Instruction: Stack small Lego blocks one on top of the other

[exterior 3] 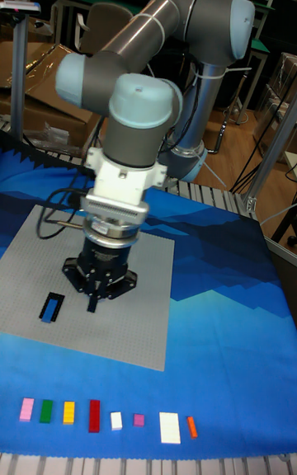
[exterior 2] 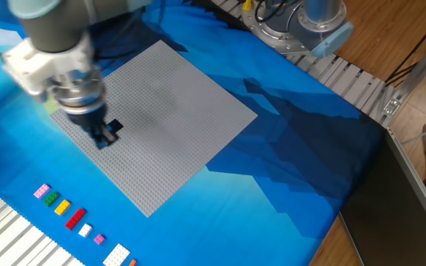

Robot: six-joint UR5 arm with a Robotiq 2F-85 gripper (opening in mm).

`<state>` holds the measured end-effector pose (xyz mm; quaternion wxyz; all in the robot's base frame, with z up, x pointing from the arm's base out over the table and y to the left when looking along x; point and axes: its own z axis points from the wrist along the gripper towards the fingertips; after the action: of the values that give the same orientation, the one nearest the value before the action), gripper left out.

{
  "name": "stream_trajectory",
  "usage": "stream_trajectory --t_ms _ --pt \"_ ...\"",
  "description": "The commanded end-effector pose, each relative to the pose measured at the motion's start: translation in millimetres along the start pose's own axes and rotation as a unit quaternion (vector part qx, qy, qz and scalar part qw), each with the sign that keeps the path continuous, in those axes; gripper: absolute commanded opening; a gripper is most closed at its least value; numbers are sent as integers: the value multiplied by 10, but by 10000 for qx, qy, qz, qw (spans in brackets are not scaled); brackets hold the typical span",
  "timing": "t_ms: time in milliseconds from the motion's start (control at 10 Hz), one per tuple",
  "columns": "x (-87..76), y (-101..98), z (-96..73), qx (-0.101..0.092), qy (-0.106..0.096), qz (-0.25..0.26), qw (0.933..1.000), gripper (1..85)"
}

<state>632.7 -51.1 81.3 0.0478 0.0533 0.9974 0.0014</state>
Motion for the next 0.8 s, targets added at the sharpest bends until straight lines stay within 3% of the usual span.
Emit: stream_trajectory --t_ms 0,200,600,700 --pt "204 322 -65 -56 -119 243 9996 10" --pt "166 232 -41 69 -123 0 9999 10" --pt "28 -141 -25 374 97 -341 9987 10" --pt "17 -178 -12 373 91 -365 9986 10"
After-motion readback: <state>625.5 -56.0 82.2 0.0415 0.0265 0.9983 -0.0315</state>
